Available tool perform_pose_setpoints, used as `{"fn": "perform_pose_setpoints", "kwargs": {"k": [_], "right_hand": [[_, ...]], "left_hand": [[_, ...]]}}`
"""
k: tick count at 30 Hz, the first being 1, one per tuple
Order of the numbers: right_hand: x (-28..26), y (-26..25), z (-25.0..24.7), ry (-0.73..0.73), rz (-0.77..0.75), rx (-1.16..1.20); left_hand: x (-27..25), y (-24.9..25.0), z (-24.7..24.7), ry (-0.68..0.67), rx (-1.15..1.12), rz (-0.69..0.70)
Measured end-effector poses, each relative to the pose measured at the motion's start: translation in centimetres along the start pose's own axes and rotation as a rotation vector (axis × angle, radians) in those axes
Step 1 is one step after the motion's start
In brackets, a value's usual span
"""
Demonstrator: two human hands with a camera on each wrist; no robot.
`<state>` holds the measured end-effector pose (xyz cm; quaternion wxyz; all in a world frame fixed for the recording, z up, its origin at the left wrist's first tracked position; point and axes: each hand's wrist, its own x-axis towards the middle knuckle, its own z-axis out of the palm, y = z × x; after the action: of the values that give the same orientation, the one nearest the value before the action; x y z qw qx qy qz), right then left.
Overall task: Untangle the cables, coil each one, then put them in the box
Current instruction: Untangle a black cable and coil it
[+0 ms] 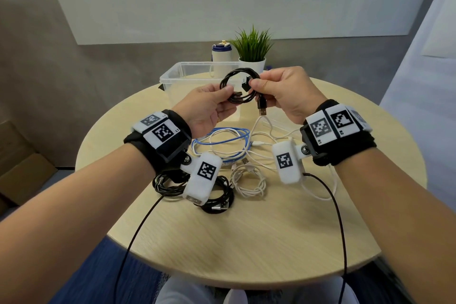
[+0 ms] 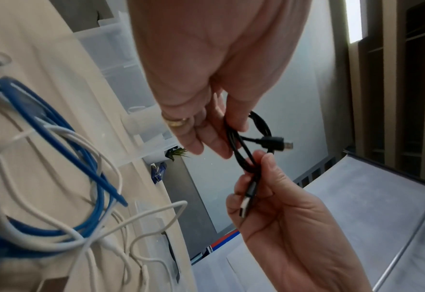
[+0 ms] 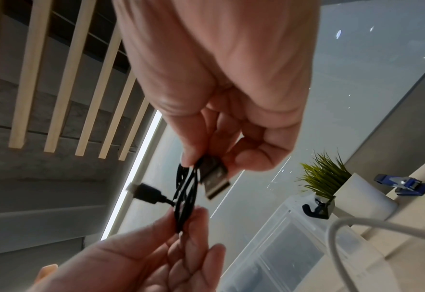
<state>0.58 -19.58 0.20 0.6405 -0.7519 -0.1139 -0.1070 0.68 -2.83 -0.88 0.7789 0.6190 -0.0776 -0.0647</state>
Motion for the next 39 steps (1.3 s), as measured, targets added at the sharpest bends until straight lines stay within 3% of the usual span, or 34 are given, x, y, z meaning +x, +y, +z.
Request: {"fn": "perform_pose_setpoints", "kwargs": {"k": [6,16,23,30,35,39], "right_hand": [[-0.5,0.0,0.6,-0.080,0.044,0.107],[-0.1,0.0,0.4,0.036,0.082,0.214],[-0.1,0.2,0.2,0.018,0.065,0.213],[-0.3,1.1,0.4,-0.049,-0.007,-0.027],[-0.7,1.2,0.8,-0.109,-0.065,-0.122],[-0.8,1.5,0.8,-0.164,-0.061,-0.114]], "left_hand": [[-0.1,0.6,0.7,-0.015,-0.022,-0.011],[-0.8,1.0,1.0,-0.153,0.163,0.042],[-0.9,0.2,0.4,-0.049,0.230,0.108],[-0.6,0.5,0.3,0.029,0.444,0.229],[-0.6,0.7,0.5,-0.048,0.512,0.041],[-0.6,0.6,0.2,-0.037,0.440,0.011]]}}
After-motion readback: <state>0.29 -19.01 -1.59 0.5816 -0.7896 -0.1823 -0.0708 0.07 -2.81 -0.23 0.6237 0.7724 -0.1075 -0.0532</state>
